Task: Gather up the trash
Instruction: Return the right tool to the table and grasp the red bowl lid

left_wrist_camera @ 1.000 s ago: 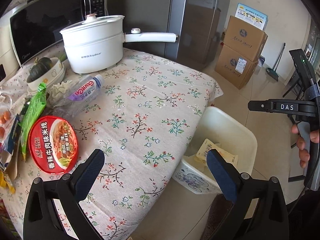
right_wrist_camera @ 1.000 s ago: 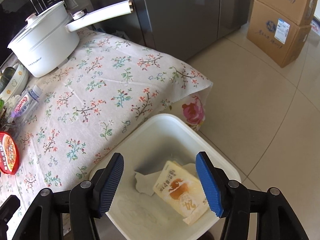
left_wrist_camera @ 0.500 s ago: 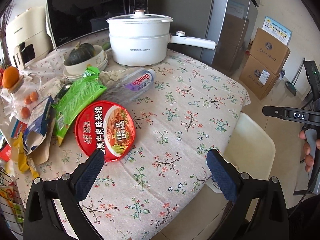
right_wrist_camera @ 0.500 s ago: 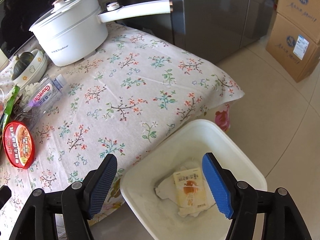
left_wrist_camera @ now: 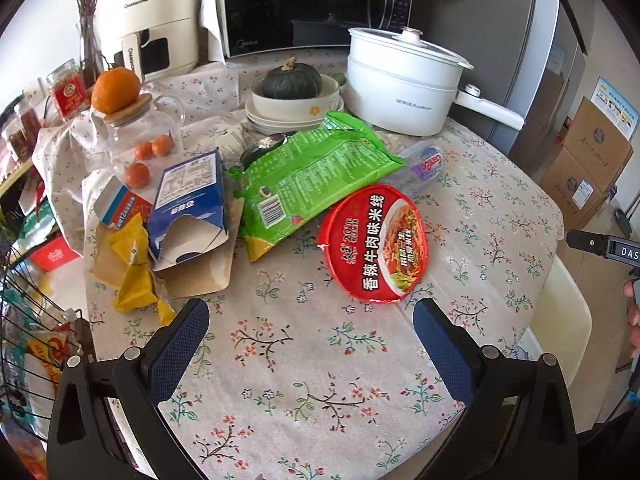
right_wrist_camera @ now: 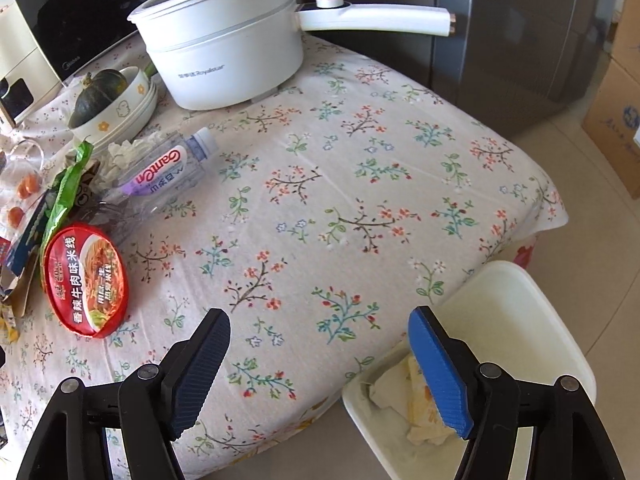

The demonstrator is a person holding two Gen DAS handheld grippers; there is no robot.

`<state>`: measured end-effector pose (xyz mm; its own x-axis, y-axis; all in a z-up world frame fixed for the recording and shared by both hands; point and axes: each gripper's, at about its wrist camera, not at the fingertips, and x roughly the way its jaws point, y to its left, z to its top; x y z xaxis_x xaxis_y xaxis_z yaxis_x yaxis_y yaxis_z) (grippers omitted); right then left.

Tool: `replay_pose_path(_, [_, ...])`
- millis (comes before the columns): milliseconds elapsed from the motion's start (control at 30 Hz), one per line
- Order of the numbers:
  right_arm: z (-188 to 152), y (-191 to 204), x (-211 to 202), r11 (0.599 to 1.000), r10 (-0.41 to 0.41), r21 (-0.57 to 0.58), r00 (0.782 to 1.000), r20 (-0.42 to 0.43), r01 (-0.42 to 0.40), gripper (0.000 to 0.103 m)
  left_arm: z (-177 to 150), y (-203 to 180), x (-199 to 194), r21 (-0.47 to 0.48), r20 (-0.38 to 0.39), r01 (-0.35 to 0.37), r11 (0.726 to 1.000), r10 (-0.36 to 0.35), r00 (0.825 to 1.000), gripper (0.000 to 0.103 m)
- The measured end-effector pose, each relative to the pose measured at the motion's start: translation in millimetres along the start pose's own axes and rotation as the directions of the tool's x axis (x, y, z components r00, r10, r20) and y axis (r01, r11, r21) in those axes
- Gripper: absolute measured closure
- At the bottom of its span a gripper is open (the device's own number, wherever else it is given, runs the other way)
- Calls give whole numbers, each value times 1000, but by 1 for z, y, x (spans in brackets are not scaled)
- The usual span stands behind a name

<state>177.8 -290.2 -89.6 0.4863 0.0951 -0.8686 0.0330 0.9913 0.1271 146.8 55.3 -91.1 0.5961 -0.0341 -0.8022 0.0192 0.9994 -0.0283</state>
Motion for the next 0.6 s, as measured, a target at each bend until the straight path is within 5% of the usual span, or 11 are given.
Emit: replay_pose_path(600, [1,117,59,981,55,-180,996,-72,-68,21,-8,160,32,-189,-58,-96,977,87,995,1])
